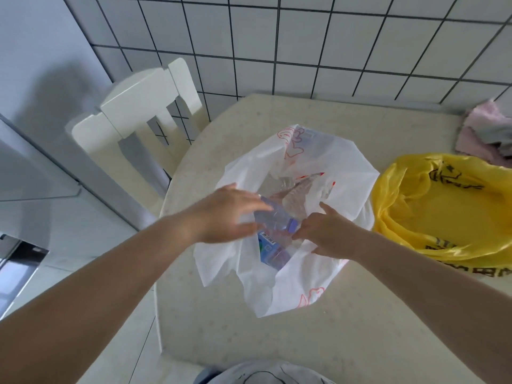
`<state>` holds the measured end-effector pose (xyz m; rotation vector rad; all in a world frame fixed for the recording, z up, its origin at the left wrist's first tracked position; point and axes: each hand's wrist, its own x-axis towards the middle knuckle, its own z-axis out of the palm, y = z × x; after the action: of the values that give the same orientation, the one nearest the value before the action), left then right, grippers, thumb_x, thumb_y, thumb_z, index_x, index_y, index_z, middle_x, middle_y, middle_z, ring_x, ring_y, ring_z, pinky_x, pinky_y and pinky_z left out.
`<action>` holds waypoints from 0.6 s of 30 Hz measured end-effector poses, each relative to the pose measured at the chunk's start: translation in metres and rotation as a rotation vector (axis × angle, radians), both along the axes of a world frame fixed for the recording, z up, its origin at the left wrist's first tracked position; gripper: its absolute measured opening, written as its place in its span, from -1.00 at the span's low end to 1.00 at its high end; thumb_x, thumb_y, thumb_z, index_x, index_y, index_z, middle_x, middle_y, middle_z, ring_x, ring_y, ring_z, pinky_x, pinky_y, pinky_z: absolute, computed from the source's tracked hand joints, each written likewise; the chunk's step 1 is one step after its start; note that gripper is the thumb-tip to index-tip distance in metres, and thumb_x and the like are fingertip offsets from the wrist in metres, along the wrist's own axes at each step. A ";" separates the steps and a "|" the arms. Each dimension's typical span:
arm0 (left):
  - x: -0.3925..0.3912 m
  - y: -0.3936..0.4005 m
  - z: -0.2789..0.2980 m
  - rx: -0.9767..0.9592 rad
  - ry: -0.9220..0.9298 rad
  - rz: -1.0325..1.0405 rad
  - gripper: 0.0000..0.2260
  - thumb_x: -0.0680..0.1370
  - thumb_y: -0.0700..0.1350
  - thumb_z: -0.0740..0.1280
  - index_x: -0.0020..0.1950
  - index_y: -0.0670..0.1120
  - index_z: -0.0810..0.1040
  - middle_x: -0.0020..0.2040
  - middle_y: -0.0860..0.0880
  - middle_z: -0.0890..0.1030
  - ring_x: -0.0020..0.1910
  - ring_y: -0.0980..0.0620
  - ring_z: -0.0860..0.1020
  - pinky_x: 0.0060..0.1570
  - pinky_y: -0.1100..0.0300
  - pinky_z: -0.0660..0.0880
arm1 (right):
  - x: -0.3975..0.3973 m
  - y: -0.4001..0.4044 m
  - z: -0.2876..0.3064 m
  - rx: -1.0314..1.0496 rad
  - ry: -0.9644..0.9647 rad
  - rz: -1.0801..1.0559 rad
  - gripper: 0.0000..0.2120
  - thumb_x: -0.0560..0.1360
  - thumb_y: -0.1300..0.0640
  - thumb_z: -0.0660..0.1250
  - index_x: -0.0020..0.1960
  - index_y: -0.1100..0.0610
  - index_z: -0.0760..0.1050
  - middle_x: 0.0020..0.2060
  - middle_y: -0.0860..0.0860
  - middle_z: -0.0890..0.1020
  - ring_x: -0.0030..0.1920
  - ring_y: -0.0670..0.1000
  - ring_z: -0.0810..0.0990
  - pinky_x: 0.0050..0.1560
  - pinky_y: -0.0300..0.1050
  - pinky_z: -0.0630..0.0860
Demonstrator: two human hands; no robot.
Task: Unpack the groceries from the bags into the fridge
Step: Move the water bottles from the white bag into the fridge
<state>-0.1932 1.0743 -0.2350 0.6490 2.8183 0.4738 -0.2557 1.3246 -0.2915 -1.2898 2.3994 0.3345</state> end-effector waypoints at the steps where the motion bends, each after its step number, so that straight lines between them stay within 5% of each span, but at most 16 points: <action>1: 0.003 0.010 -0.007 -0.130 -0.015 -0.105 -0.52 0.53 0.23 0.18 0.41 0.10 0.38 0.37 0.09 0.46 0.39 0.11 0.35 0.45 0.09 -0.06 | 0.001 0.003 0.000 0.001 0.030 0.011 -0.58 0.56 0.03 0.25 0.40 -0.12 0.31 0.38 -0.10 0.38 0.44 -0.03 0.24 0.47 0.14 -0.21; 4: 0.016 0.022 -0.032 -0.346 -0.010 -0.246 -0.52 0.48 0.26 0.26 0.38 0.18 0.35 0.29 0.14 0.50 0.28 0.07 0.44 0.47 -0.12 -0.14 | 0.005 0.019 0.001 -0.020 0.050 0.004 -0.66 0.58 0.02 0.21 0.35 -0.06 0.39 0.34 -0.11 0.44 0.43 -0.08 0.30 0.50 0.01 -0.18; 7: 0.029 0.018 -0.054 -0.354 -0.119 -0.198 -0.62 0.48 0.15 0.33 0.26 0.09 0.44 0.10 0.13 0.55 0.17 0.07 0.50 0.48 -0.09 -0.18 | 0.009 0.041 -0.003 -0.064 0.071 0.008 -0.71 0.57 0.02 0.23 0.29 -0.07 0.43 0.28 -0.11 0.50 0.37 -0.06 0.39 0.50 -0.05 0.02; 11: 0.040 0.016 -0.072 -0.304 -0.088 -0.146 -0.67 0.52 0.05 0.32 0.26 0.06 0.42 0.12 0.15 0.56 0.16 0.08 0.52 0.48 0.02 -0.07 | 0.019 0.059 -0.019 -0.187 0.052 0.006 -0.68 0.52 0.04 0.32 0.27 -0.12 0.49 0.18 -0.15 0.59 0.20 -0.04 0.55 0.33 -0.13 0.35; 15: 0.056 0.022 -0.091 -0.201 0.061 -0.227 -0.67 0.46 -0.06 0.36 0.23 0.08 0.52 0.07 0.13 0.62 0.04 0.04 0.60 0.37 -0.04 0.21 | 0.035 0.058 -0.027 -0.328 0.031 0.038 -0.60 0.32 0.16 0.52 0.09 -0.15 0.59 -0.16 -0.14 0.64 -0.17 -0.04 0.63 -0.08 -0.17 0.54; 18: 0.069 0.028 -0.099 -0.201 0.153 -0.290 -0.63 0.33 -0.06 0.48 0.11 0.15 0.61 -0.10 0.15 0.63 -0.18 0.10 0.62 0.17 -0.11 0.47 | 0.046 0.061 -0.026 -0.394 0.042 0.050 -0.54 0.23 0.23 0.58 0.03 -0.16 0.63 -0.28 -0.12 0.58 -0.30 -0.05 0.57 -0.18 -0.23 0.52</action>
<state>-0.1239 1.1024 -0.3337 1.0664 2.7912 0.0909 -0.2098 1.3860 -0.3177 -1.5198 2.5574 -0.1086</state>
